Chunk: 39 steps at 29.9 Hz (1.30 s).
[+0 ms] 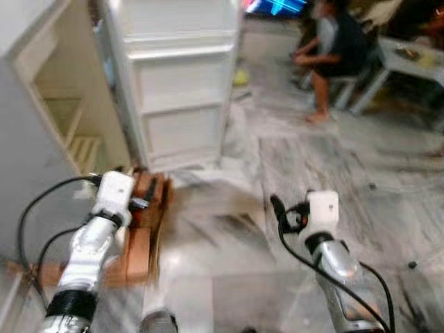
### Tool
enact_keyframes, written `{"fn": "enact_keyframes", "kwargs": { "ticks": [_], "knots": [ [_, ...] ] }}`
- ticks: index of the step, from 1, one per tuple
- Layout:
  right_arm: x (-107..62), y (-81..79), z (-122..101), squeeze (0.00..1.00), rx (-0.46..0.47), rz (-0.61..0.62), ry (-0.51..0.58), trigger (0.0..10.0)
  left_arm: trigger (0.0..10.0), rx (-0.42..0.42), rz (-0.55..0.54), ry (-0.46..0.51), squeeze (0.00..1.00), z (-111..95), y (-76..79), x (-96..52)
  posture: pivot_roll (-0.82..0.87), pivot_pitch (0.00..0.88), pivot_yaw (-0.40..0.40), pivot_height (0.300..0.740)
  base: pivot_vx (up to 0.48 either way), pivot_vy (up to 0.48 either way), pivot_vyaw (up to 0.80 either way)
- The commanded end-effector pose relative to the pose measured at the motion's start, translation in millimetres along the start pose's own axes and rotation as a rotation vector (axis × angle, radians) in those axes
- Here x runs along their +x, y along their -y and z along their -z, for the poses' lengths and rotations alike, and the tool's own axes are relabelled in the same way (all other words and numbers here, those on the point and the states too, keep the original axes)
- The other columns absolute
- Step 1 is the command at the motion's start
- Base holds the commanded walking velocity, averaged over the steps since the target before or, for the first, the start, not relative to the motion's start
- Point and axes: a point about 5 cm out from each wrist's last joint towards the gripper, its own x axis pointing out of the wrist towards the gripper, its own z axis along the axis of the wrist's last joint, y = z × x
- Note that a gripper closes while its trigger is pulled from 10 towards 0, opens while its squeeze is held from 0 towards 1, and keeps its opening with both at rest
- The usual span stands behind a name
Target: Restocking fridge
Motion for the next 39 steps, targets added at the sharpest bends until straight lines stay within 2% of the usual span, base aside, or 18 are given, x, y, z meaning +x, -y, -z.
{"fn": "enact_keyframes", "kwargs": {
  "ticks": [1, 5, 10, 19, 25, 30, 36, 39],
  "knots": [
    [5.8, 3.6, -4, 0.0, -0.008, 0.017, 0.013, 10.0, 10.0, -0.007, 0.008, 0.011, 0.0, -3, 7.0, -4.4, 0.07, 0.042, -0.057, 0.74, 0.428, 0.0, -0.8],
    [12.5, -3.5, -13, 0.0, -0.013, -0.004, 0.051, 10.0, 10.0, -0.006, 0.01, 0.015, 0.0, -5, 11.2, -14.2, 0.06, 0.039, -0.064, 0.74, 0.415, -0.06, -0.8],
    [13.7, -1.9, -16, 0.0, -0.013, 0.009, 0.072, 10.0, 10.0, 0.002, -0.023, -0.013, 0.0, -1, 15.7, -20.5, 0.04, 0.028, -0.066, 0.74, 0.435, 0.0, -0.8],
    [14.8, 1.8, -20, 0.0, -0.004, 0.03, 0.096, 10.0, 10.0, -0.027, -0.057, -0.033, 0.0, -1, 22.2, -22.3, 0.03, 0.01, -0.077, 0.74, 0.475, 0.0, -0.06],
    [22.0, 0.1, -25, 0.0, -0.01, 0.032, 0.117, 10.0, 10.0, -0.03, -0.065, -0.033, 0.0, -1, 26.3, -19.7, 0.03, 0.001, -0.076, 0.74, 0.48, 0.0, -0.8],
    [27.5, 2.7, -41, 0.0, -0.047, 0.015, 0.17, 10.0, 10.0, -0.03, -0.092, -0.013, 0.0, -12, 26.1, -16.6, 0.03, 0.024, -0.066, 0.74, 0.48, 0.0, -0.8],
    [28.1, 2.8, -46, 0.0, -0.057, 0.008, 0.189, 10.0, 10.0, -0.031, -0.087, 0.009, 0.0, -20, 29.1, -16.6, 0.03, 0.029, -0.062, 0.74, 0.48, 0.0, -0.8],
    [27.4, 2.0, -44, 0.0, -0.058, 0.008, 0.186, 10.0, 10.0, -0.045, -0.079, -0.002, 0.0, -17, 35.1, -15.3, 0.02, 0.024, -0.062, 0.74, 0.48, 0.0, -0.8]
  ]
}}
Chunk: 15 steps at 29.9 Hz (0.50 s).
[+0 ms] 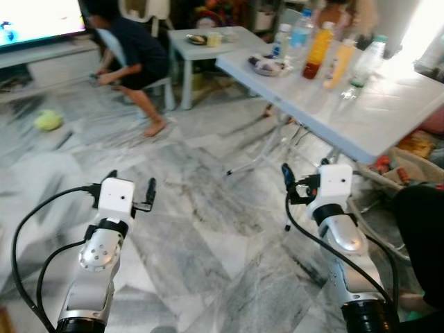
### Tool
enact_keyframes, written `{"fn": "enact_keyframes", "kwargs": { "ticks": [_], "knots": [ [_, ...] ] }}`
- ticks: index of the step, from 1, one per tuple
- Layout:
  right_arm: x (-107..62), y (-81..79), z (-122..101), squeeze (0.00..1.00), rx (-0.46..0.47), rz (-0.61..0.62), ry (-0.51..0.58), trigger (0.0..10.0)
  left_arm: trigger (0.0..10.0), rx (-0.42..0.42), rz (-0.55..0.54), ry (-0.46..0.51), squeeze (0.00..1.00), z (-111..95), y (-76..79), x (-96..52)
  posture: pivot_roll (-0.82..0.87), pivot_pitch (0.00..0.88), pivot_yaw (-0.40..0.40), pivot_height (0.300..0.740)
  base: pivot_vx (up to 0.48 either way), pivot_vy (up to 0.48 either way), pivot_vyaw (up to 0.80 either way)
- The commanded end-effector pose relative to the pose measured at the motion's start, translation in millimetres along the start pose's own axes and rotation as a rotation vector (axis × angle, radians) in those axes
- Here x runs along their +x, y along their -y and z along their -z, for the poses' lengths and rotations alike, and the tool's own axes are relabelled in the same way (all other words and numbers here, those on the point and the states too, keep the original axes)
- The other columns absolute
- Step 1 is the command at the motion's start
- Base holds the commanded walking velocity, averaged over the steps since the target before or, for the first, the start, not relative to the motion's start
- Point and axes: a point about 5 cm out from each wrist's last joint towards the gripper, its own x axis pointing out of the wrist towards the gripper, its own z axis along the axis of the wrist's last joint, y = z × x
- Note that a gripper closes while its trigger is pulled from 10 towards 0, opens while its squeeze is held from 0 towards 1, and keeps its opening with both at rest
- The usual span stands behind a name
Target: Restocking fridge
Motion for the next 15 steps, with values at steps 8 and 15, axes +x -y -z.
{"fn": "enact_keyframes", "kwargs": {
  "ticks": [8, 15],
  "knots": [
    [-4.6, 4.1, -1, 0.0, -0.026, 0.007, 0.013, 10.0, 10.0, -0.032, -0.003, -0.014, 0.0, -3, 9.2, 6.1, 0.02, 0.017, -0.06, 0.74, 0.428, 0.115, -0.5],
    [-10.7, 6.2, 1, 0.0, -0.023, 0.021, 0.008, 10.0, 10.0, -0.047, -0.075, -0.037, 0.0, 5, -0.7, 0.1, 0.01, 0.003, -0.046, 0.74, 0.31, 0.366, 0.0]
  ]
}}
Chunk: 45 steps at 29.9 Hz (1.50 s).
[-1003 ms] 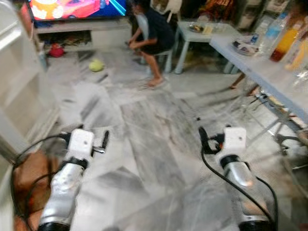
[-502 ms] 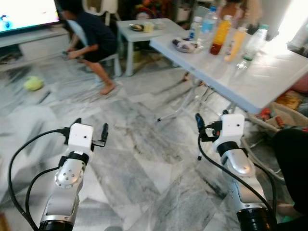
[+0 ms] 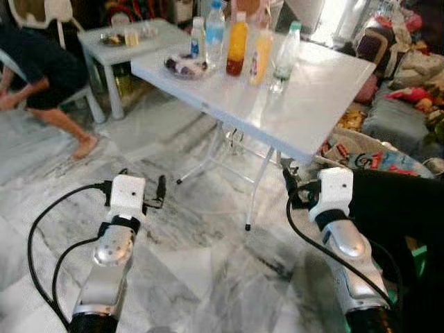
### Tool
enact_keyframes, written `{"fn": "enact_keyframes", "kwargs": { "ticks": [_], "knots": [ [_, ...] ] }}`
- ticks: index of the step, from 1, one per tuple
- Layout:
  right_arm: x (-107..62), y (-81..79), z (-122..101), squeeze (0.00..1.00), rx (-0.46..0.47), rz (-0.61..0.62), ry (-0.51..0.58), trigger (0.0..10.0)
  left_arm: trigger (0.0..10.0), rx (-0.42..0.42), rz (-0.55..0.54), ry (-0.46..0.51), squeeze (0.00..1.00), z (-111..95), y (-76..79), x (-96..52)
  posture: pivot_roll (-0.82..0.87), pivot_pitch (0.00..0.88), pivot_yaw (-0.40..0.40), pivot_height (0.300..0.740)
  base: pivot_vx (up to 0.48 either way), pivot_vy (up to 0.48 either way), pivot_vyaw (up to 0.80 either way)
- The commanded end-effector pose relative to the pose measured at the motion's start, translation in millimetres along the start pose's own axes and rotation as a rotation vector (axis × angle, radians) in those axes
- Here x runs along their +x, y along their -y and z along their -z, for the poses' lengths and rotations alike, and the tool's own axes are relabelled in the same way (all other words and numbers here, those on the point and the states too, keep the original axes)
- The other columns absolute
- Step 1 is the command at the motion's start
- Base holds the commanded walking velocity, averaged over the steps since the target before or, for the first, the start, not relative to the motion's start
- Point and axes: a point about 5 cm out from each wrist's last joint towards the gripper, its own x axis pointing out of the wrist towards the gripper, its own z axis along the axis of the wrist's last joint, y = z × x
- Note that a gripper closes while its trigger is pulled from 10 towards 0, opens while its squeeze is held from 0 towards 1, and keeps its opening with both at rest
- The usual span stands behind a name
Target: Restocking fridge
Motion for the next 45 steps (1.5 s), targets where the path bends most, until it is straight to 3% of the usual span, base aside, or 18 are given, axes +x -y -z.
{"fn": "enact_keyframes", "kwargs": {
  "ticks": [1, 29, 45],
  "knots": [
    [-0.3, -4.9, -1, 0.0, 0.015, -0.005, 0.004, 10.0, 10.0, 0.011, -0.032, -0.022, 0.0, 6, -7.5, -4.5, 0.01, 0.001, -0.046, 0.74, 0.292, 0.379, 0.0],
    [-6.3, -6.6, 5, 0.0, 0.034, 0.0, -0.019, 10.0, 10.0, 0.011, -0.012, -0.009, 0.0, 6, -0.6, -3.2, 0.01, 0.0, -0.04, 0.74, 0.291, 0.382, -0.73],
    [-12.7, -8.8, 2, 0.0, 0.035, -0.037, 0.014, 10.0, 10.0, -0.025, -0.123, -0.038, 0.0, 15, -13.6, -8.5, 0.01, 0.0, -0.04, 0.74, 0.071, 0.426, 0.07]
  ]
}}
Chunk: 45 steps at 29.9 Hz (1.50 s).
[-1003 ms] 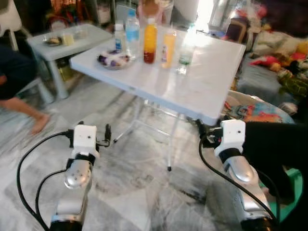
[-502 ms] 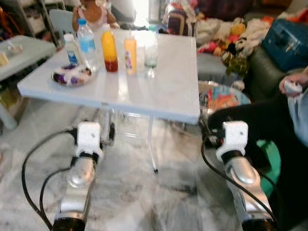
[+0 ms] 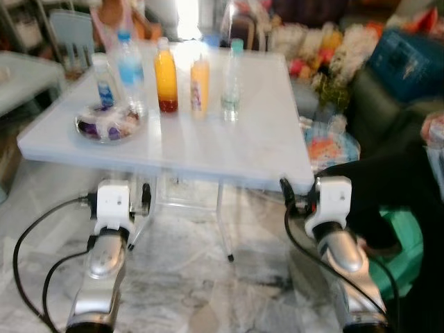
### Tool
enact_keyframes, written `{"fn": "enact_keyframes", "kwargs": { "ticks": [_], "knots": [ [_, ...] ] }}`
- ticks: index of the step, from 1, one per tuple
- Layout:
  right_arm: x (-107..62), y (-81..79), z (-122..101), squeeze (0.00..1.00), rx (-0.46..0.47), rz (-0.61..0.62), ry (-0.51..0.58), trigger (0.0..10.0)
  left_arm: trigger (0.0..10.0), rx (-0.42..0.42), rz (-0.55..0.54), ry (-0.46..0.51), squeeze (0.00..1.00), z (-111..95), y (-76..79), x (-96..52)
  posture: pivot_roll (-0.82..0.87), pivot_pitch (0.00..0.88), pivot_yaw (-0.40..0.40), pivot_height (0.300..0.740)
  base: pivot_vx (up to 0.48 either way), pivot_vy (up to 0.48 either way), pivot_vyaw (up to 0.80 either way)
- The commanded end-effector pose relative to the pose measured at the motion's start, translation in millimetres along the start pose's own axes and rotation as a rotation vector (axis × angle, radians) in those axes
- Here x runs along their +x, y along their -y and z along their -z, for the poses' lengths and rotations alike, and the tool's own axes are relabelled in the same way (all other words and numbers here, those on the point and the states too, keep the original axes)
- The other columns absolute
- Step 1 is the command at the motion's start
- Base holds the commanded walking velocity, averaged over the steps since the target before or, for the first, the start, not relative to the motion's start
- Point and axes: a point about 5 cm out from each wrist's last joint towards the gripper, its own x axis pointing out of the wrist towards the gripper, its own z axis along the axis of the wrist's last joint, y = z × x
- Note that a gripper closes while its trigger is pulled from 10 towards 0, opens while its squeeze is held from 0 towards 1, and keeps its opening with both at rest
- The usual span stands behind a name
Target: Restocking fridge
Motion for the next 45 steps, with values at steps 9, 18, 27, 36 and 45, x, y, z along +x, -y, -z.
{"fn": "enact_keyframes", "kwargs": {
  "ticks": [9, 18, 27, 36, 45],
  "knots": [
    [-0.7, 0.1, -8, 0.0, 0.01, 0.002, 0.045, 10.0, 10.0, -0.007, 0.011, 0.019, 0.0, 0, -9.7, -3.5, 0.01, 0.0, -0.043, 0.74, 0.0, 0.442, 0.26],
    [-9.7, 22.0, -18, 0.0, -0.081, 0.126, 0.12, 10.0, 10.0, -0.058, 0.131, -0.005, 0.0, 6, -2.1, -15.0, 0.0, 0.0, -0.024, 0.74, 0.0, 0.44, 0.0],
    [0.0, 14.9, -18, 0.0, -0.058, 0.107, 0.129, 10.0, 10.0, -0.088, 0.267, 0.009, 0.0, 0, 22.6, -9.2, 0.01, 0.0, -0.033, 0.74, 0.0, 0.44, 0.0],
    [4.5, -2.6, -14, 0.0, -0.058, 0.007, 0.101, 10.0, 10.0, -0.061, 0.224, 0.028, 0.0, -3, 19.8, -7.3, 0.05, 0.0, -0.113, 0.74, 0.0, 0.165, 0.3],
    [8.0, 1.2, -12, 0.0, -0.057, 0.021, 0.093, 10.0, 10.0, -0.056, 0.251, 0.023, 0.0, -2, 27.1, -5.8, 0.02, 0.0, -0.078, 0.74, 0.0, 0.0, 0.0]
  ]
}}
